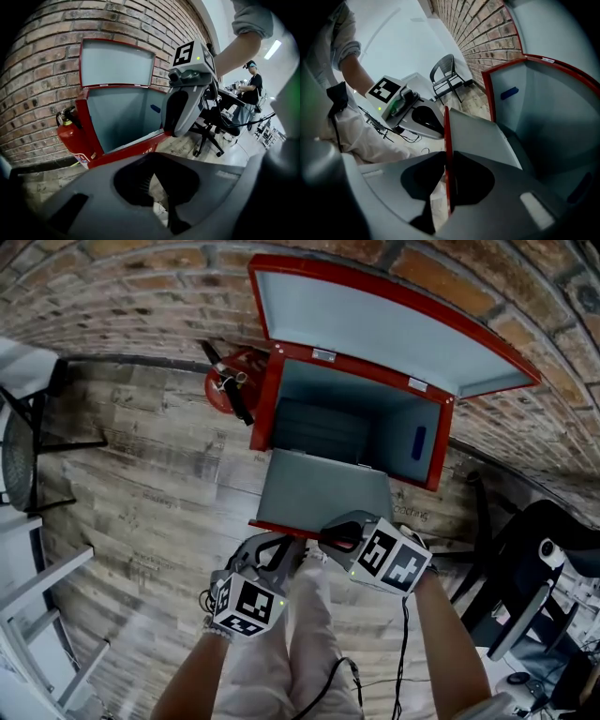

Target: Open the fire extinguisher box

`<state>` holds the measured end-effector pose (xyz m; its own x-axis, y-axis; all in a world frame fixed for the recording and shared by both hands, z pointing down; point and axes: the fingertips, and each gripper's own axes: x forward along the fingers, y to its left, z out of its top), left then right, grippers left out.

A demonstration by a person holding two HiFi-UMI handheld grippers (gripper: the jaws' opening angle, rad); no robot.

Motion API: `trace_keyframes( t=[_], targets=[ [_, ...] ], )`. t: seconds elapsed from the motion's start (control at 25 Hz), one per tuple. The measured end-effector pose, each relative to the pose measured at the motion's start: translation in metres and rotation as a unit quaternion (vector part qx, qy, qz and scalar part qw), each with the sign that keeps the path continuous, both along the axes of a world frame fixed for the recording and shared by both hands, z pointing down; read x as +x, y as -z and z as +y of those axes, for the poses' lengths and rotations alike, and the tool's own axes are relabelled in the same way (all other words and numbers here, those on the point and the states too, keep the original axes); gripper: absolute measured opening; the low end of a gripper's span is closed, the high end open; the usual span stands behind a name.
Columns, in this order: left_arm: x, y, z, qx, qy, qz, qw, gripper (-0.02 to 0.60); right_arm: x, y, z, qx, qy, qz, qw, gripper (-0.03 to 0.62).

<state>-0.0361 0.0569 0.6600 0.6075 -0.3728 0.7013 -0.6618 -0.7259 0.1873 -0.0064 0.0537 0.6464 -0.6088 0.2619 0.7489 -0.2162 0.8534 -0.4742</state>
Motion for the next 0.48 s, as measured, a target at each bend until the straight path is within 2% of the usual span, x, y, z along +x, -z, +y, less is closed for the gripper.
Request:
trace_keyframes(
  t=[0.16, 0.48],
  targets=[
    [-0.015, 0.005, 0.012, 0.002, -0.005, -0.005, 1.0000, -0.002, -0.001, -0.013, 0.015, 0.008, 0.009, 0.013, 1.000, 0.063],
    [-0.029, 0.018, 0.002, 0.028, 0.021, 0.003, 0.9994, -0.002, -0.005, -0.045, 0.044, 0.023, 0.009, 0.028, 0.999, 0.061]
  ],
)
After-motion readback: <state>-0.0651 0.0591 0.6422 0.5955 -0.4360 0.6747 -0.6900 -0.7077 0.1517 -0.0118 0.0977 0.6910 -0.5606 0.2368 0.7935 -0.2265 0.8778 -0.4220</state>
